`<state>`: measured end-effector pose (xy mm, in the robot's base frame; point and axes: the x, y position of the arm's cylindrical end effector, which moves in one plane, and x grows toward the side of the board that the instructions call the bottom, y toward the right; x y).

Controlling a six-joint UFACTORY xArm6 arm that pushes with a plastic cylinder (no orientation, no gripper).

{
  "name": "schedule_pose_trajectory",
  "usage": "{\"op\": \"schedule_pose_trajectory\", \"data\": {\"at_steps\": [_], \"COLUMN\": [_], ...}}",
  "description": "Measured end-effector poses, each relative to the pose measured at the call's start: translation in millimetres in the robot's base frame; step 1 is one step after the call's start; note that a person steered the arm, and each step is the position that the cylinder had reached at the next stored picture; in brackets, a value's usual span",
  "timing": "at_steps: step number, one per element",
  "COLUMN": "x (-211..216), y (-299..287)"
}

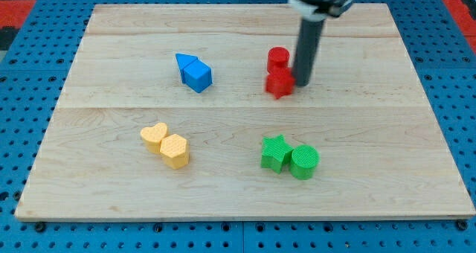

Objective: Slide the red star down and left a bit

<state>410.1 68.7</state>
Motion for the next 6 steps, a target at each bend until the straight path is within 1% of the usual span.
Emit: {"op": "schedule_pose_trajectory", "data": {"at_steps": [1, 2, 3, 4, 5, 6], "x": [13.8, 2.9, -15.7, 8.4, -3.6, -37.0], "y": [-17.2, 3.2, -12.9, -52.9, -29.0, -48.6]}}
